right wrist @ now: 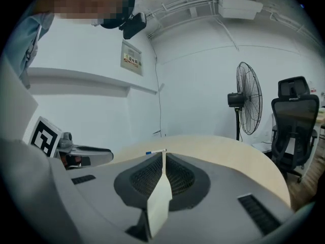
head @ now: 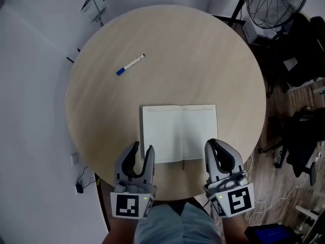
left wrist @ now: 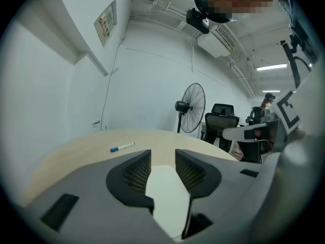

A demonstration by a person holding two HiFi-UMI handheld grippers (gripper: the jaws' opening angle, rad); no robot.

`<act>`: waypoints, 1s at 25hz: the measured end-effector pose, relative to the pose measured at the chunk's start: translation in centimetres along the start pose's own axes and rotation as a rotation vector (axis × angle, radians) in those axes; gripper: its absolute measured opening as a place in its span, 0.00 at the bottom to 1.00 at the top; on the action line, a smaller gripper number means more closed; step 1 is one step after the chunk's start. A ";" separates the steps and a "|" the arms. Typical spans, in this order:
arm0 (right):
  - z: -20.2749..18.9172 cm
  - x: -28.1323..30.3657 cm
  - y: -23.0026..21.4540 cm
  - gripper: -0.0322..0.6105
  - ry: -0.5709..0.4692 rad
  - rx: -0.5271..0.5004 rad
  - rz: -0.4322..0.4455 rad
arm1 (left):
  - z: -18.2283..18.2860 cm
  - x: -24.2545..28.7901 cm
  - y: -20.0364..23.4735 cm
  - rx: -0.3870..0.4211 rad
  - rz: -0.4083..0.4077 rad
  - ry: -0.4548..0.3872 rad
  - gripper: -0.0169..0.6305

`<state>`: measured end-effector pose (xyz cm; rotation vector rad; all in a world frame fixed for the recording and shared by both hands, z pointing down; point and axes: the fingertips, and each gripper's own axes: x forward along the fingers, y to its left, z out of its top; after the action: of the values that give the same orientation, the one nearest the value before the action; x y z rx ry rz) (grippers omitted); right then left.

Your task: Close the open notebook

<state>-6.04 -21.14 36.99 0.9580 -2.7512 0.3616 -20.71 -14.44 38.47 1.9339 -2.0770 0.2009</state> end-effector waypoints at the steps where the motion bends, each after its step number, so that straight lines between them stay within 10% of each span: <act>1: -0.6 0.7 0.1 0.13 0.014 0.003 0.009 | -1.3 0.6 0.3 -0.022 -0.008 0.022 0.30; 8: -4.8 5.2 -0.7 0.13 0.084 0.029 0.033 | -8.9 3.8 2.6 -0.170 -0.047 0.161 0.50; 25: -8.9 8.5 -1.8 0.13 0.167 0.041 0.025 | -15.3 6.7 3.6 -0.313 -0.135 0.296 0.53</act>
<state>-10.46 -24.79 47.99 0.8614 -2.6161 0.4813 -22.85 -15.89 55.31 1.7288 -1.6712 0.1160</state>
